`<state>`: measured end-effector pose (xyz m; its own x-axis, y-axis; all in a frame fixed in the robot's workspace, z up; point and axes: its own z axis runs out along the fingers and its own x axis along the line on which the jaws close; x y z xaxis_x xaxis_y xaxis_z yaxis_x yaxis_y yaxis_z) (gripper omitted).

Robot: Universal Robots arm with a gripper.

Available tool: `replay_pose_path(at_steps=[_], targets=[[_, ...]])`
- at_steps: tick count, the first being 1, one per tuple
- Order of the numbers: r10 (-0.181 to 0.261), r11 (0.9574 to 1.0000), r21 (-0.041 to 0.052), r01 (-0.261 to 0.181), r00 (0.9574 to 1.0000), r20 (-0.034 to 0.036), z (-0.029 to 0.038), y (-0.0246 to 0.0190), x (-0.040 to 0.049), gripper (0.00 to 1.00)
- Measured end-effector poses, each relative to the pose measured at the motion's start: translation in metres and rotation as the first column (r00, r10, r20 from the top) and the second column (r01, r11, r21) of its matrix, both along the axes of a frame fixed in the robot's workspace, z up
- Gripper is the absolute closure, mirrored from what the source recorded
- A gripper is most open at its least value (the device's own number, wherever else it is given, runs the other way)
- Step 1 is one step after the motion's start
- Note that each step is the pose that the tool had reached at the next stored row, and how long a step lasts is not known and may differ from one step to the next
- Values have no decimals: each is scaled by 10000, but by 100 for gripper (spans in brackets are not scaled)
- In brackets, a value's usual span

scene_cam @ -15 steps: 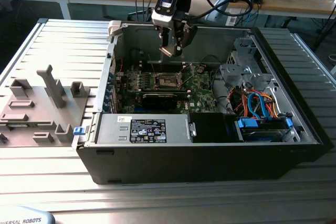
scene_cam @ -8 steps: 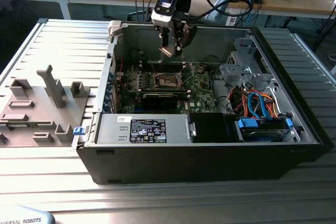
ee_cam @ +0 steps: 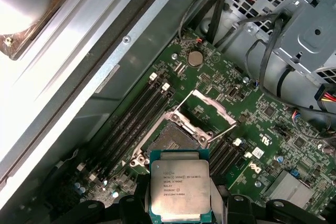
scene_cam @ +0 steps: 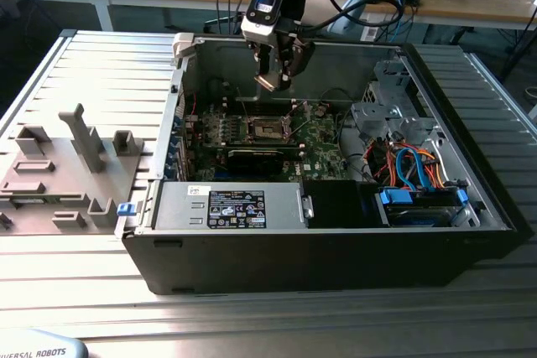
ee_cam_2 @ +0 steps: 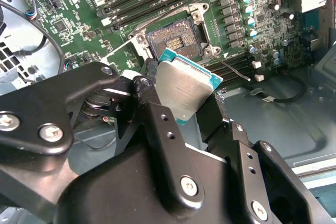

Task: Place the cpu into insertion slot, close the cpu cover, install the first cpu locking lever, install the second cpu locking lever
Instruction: 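Place the cpu into insertion slot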

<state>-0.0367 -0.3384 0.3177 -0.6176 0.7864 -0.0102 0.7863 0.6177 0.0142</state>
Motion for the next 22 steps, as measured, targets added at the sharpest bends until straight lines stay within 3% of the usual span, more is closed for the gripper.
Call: replay_pose_path(at_steps=[22], targets=[[-347,9994,0,347,9994,0,-20,0,0,46]])
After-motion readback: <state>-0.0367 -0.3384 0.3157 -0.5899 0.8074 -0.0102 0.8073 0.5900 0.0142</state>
